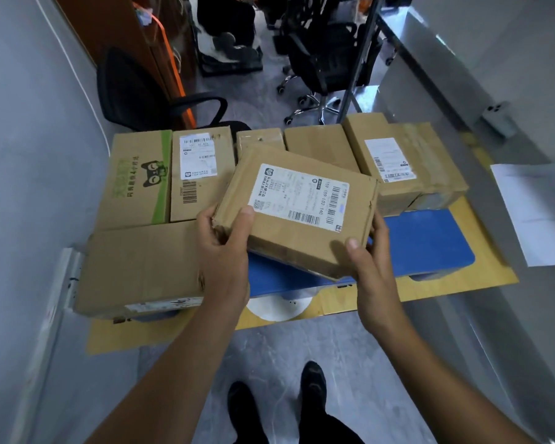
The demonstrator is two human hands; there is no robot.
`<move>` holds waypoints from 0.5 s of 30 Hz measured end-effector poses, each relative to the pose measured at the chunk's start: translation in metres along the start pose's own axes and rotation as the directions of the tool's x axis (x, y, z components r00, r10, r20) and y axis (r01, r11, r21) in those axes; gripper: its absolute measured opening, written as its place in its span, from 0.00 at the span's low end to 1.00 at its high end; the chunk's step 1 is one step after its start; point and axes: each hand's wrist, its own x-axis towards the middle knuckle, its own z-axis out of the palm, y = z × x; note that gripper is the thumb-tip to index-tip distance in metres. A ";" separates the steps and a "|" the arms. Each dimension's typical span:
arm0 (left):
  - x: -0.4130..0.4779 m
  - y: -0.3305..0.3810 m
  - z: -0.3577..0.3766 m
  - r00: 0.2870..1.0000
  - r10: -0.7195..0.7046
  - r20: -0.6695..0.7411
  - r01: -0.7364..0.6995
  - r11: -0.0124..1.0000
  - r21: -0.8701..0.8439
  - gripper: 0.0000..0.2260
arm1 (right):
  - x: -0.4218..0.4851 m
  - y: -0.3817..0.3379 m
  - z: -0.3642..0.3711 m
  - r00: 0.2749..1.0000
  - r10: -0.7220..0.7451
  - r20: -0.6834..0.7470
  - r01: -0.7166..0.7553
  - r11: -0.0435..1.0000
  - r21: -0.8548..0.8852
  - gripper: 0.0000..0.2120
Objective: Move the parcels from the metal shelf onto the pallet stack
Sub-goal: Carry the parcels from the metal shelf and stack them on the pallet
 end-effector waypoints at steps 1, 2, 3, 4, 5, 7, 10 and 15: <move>-0.005 -0.001 0.002 0.999 0.031 -0.011 -0.031 0.999 0.027 0.12 | -0.001 0.002 -0.001 1.000 -0.012 0.010 0.012 1.000 0.005 0.41; -0.010 -0.003 0.003 0.996 0.086 -0.018 -0.084 0.994 0.076 0.12 | -0.001 0.003 -0.003 1.000 -0.018 0.007 0.018 1.000 0.009 0.40; -0.015 -0.005 0.003 0.989 0.144 -0.023 -0.140 0.980 0.138 0.12 | 0.000 0.003 -0.007 1.000 -0.019 -0.004 0.019 1.000 0.013 0.40; -0.019 -0.007 0.003 0.982 0.189 -0.023 -0.181 0.963 0.199 0.13 | 0.001 0.003 -0.011 1.000 -0.018 -0.014 0.018 1.000 0.017 0.39; -0.023 -0.010 0.002 0.976 0.217 -0.023 -0.205 0.947 0.248 0.15 | 0.003 0.004 -0.015 1.000 -0.017 -0.017 0.017 1.000 0.017 0.38; -0.030 -0.016 -0.001 0.973 0.228 -0.029 -0.210 0.933 0.294 0.18 | 0.005 0.006 -0.024 1.000 0.000 0.003 0.000 1.000 0.002 0.35; -0.041 -0.029 -0.005 0.977 0.211 -0.036 -0.189 0.929 0.318 0.19 | 0.005 0.016 -0.030 0.998 0.041 0.038 -0.041 0.999 -0.012 0.33; -0.051 -0.059 -0.016 0.983 0.168 -0.072 -0.122 0.894 0.431 0.23 | 0.004 0.040 -0.029 0.990 0.117 0.078 -0.115 0.993 -0.022 0.34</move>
